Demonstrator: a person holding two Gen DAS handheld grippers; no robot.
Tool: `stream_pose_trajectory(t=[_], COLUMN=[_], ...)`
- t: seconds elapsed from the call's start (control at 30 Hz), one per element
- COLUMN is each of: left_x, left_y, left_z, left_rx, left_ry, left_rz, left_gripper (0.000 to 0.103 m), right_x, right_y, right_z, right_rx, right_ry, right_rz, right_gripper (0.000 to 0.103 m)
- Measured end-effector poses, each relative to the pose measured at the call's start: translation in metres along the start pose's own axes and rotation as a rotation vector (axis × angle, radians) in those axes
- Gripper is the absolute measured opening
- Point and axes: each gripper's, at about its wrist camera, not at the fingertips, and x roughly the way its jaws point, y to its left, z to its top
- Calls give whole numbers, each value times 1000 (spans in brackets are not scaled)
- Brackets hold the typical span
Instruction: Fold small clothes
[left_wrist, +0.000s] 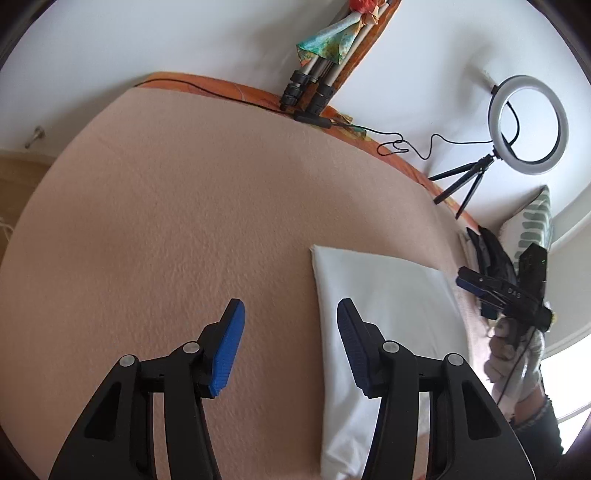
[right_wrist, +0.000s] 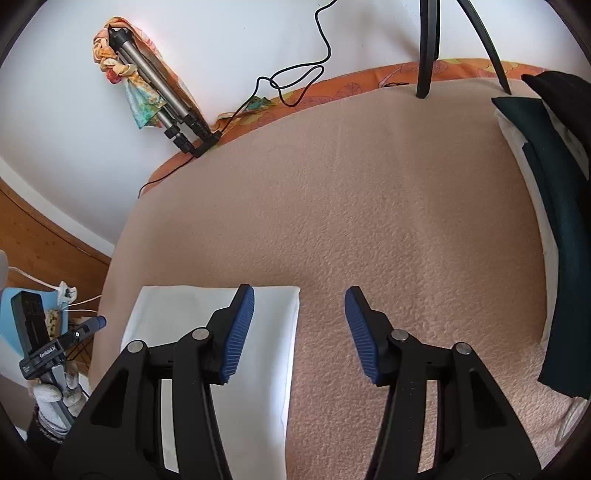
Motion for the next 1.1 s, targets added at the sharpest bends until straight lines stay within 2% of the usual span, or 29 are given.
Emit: stream_pose_trajectory(t=[0.13, 0.27, 0.37, 0.5, 0.6, 0.77, 1.0, 1.1], left_x=[-13, -14, -12, -8, -9, -3, 4, 9], left_y=[1, 1, 7, 14, 15, 10, -5, -8], left_z=[-32, -62, -81, -100, -104, -105, -103, -99], left_rx=[-72, -121, -199, -279, -313, -309, -217, -219], left_ry=[36, 78, 111, 125, 86, 65, 43, 36], left_rz=[-76, -110, -154, -184, -212, -259, -256, -261], left_gripper=[51, 51, 51, 51, 51, 51, 51, 51], right_x=[2, 3, 7, 12, 16, 23, 29, 31], right_y=[-5, -8, -7, -7, -6, -1, 0, -1], right_z=[-6, -8, -8, -8, -4, -2, 1, 2], right_rx=[27, 30, 15, -8, -20, -52, -49, -31], right_ry=[19, 17, 29, 42, 47, 54, 48, 35], right_rz=[47, 83, 113, 129, 139, 178, 227, 249], right_gripper=[56, 56, 56, 56, 56, 56, 56, 56])
